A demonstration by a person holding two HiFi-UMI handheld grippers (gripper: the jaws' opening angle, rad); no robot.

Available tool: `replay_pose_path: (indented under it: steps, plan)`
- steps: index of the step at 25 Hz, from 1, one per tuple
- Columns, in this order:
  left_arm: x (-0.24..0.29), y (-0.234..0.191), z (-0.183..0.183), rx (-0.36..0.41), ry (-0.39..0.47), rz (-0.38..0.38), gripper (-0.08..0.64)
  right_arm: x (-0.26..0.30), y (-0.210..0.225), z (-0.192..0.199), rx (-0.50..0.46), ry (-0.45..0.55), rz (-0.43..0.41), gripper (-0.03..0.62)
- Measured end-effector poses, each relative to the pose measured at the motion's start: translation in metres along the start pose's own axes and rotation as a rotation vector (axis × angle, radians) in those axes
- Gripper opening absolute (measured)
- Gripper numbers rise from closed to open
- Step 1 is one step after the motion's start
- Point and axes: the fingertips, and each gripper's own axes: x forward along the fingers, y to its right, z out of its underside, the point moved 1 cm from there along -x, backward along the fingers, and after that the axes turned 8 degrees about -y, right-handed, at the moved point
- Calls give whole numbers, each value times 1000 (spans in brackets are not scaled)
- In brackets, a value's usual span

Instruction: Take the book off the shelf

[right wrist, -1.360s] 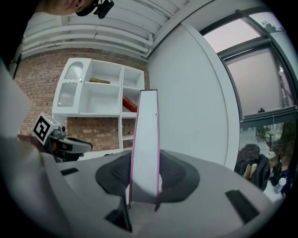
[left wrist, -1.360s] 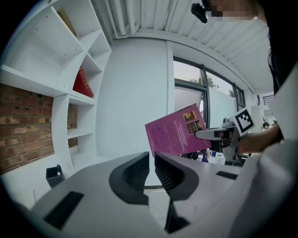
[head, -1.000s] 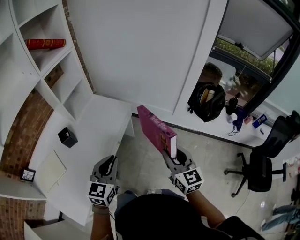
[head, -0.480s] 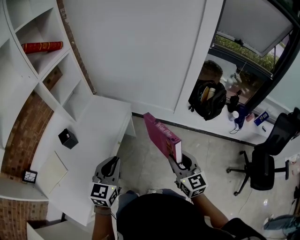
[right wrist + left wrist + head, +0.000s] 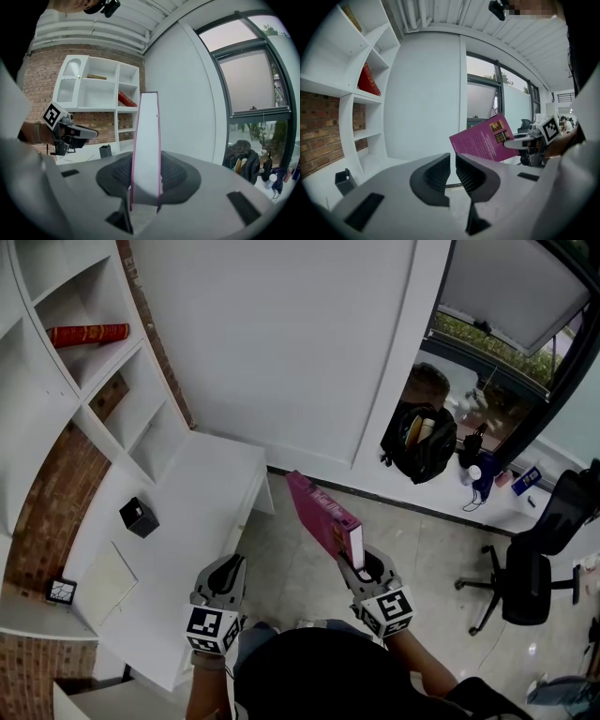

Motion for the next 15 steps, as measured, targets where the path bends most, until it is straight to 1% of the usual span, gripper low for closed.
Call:
replay_pose_path:
  steps: [4, 8, 15]
  plan:
    - [0, 0, 2, -5, -3, -4, 41, 0, 2, 2, 2, 0, -1, 143]
    - [1, -3, -1, -7, 17, -14, 41, 0, 3, 2, 6, 1, 0, 143]
    - [4, 3, -2, 0, 8, -7, 41, -3, 8, 3, 14, -1, 6, 143]
